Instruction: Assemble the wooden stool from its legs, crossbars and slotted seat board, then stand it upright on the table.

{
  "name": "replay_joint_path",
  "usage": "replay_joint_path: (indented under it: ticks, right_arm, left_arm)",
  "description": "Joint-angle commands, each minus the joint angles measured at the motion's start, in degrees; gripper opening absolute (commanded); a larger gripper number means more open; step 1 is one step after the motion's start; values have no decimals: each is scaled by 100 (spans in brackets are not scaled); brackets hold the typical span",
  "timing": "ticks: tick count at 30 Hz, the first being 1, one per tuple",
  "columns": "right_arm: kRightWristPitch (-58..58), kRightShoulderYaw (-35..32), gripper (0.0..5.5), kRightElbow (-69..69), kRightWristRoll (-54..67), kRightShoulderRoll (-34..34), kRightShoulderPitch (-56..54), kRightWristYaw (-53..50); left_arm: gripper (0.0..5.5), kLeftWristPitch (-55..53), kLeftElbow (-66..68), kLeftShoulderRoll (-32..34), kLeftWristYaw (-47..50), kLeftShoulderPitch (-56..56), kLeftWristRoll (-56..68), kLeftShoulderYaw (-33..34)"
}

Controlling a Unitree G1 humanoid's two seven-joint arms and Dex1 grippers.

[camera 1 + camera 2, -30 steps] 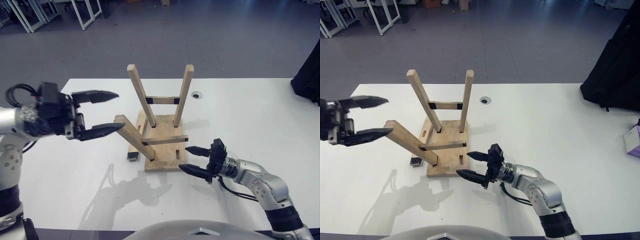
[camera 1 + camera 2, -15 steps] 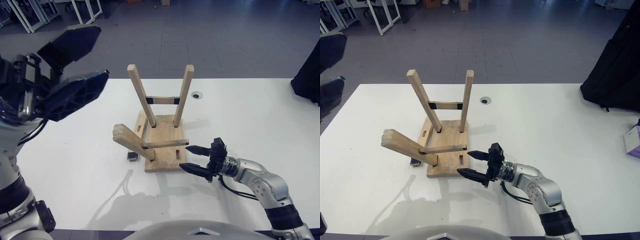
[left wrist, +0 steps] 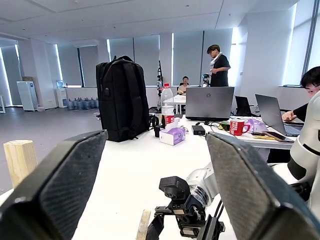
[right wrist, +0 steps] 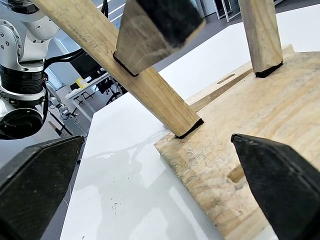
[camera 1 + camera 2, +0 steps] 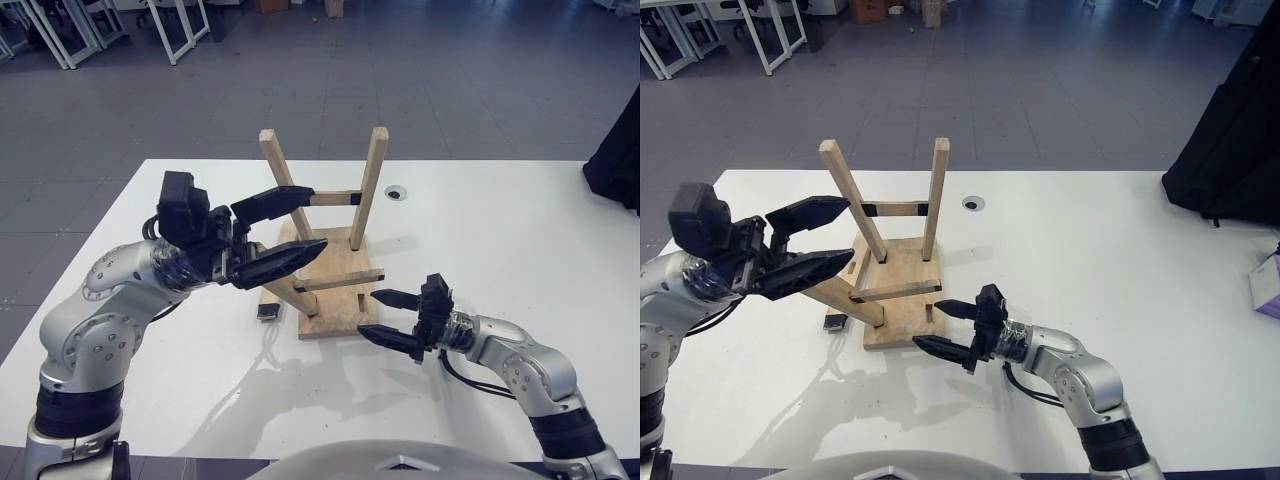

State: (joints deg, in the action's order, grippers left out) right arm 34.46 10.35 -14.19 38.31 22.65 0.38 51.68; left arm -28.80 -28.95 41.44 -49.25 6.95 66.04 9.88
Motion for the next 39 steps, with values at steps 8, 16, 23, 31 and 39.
replay_joint_path:
  ticks: [8,16,23,31,39]
  right_arm:
    - [205,-80,550,-279,61,27,97,-176]
    - [239,-123,550,-370,20,68,177,-282]
    - [204,-34,550,-443,-95,108,291,-364]
    - [75,19,550,-469,-170,49,499,-470]
    - [-56,178,550,-410,-306,28,562,-453]
  left_arm:
    - [363,17,-115,-284,2040,906,695,1210]
    - [363,-821,673,16,3162,-145,-1580,282]
    - [363,-1928,1140,-912,4329,-432,-2595,-802]
    - [363,-2612,1396,-1592,4907,-483,-3493,-1208]
    - [363,-3082,1802,-2320,5037,-238,-3602,-572]
